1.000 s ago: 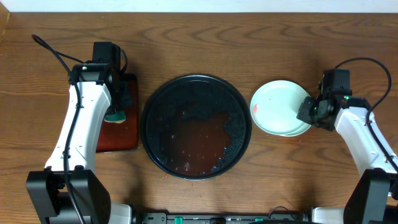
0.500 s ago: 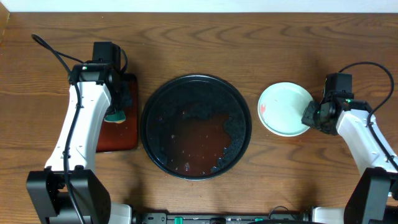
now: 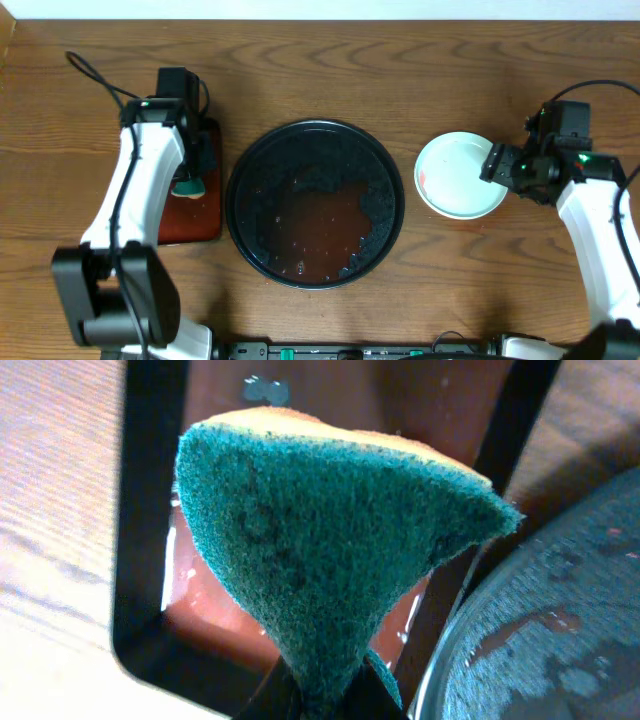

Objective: Clean dirty plates on tray and stack at the side

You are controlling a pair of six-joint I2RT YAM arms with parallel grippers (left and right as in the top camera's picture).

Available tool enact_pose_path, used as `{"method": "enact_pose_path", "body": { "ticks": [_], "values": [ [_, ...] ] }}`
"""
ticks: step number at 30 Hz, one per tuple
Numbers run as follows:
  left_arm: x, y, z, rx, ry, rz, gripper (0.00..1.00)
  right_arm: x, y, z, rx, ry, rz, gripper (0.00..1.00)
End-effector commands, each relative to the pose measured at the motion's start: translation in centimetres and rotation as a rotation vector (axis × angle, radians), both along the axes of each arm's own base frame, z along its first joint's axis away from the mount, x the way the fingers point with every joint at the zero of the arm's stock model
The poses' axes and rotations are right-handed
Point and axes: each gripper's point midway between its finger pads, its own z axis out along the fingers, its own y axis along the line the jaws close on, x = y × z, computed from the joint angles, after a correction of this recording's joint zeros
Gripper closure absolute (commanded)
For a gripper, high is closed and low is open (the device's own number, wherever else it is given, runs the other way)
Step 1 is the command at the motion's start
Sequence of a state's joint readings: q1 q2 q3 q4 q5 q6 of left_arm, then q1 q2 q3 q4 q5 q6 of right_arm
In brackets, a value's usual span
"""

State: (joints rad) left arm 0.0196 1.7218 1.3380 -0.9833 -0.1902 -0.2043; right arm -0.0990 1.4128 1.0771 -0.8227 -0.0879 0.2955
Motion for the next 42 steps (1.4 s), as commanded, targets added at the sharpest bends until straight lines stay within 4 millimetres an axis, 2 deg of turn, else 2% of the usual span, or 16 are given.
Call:
{"method": "enact_pose_path", "body": {
  "ticks": [1,2,3,4,5,7,11,14,15,18,22,25,32,38,42],
  "values": [
    [-0.2,0.4,-2.1,0.021,0.066,-0.022,0.83,0.1,0.8,1.8,0.003,-0.053,0.06,0.09],
    [0.0,0.4,-2.6,0.021,0.071,-0.022,0.7,0.0,0.8,2.0,0.003,-0.057,0.06,0.01],
    [0.1,0.4,-2.9,0.02,0.075,-0.022,0.62,-0.1,0.8,2.1,0.001,-0.061,0.062,0.01],
    [0.3,0.5,-3.3,0.021,0.075,-0.022,0.46,-0.2,0.8,2.3,-0.001,-0.063,0.067,0.01],
    [0.4,0.5,-3.3,0.021,0.073,-0.022,0.4,-0.4,0.8,2.3,-0.001,-0.061,0.066,0.01],
    [0.4,0.5,-3.3,0.021,0.071,-0.022,0.35,-0.7,0.9,2.5,0.0,-0.058,0.067,0.01],
    [0.3,0.4,-2.7,0.02,0.066,-0.022,0.32,-1.5,0.9,3.1,0.0,-0.057,0.067,0.01],
    [-0.1,0.3,-1.2,0.02,0.069,-0.02,0.3,-2.2,1.0,4.1,-0.003,-0.069,0.069,0.01],
    [-0.2,0.3,0.1,0.016,0.032,0.015,0.28,-2.7,1.1,5.4,-0.012,-0.09,0.084,0.01],
    [-0.2,-0.4,1.2,-0.036,-0.028,0.079,0.25,-3.9,1.1,8.1,-0.021,-0.127,0.09,0.01],
    [-0.1,-1.8,1.3,-0.119,-0.044,0.107,0.24,-6.5,1.0,11.8,-0.049,-0.164,0.092,0.01],
    [-0.1,-1.7,1.2,-0.117,-0.041,0.107,0.24,-8.4,1.0,14.3,-0.069,-0.219,0.09,0.01],
    [-0.1,-1.7,1.2,-0.118,-0.041,0.107,0.24,-11.9,2.4,18.5,-0.02,-0.407,0.086,0.01],
    [-0.1,-1.7,1.2,-0.118,-0.041,0.108,0.24,-13.6,2.5,20.0,-0.032,-0.489,0.087,0.01],
    [-0.1,-1.7,1.2,-0.118,-0.041,0.107,0.24,-14.7,2.3,19.0,-0.047,-0.439,0.08,0.01]
  ]
}}
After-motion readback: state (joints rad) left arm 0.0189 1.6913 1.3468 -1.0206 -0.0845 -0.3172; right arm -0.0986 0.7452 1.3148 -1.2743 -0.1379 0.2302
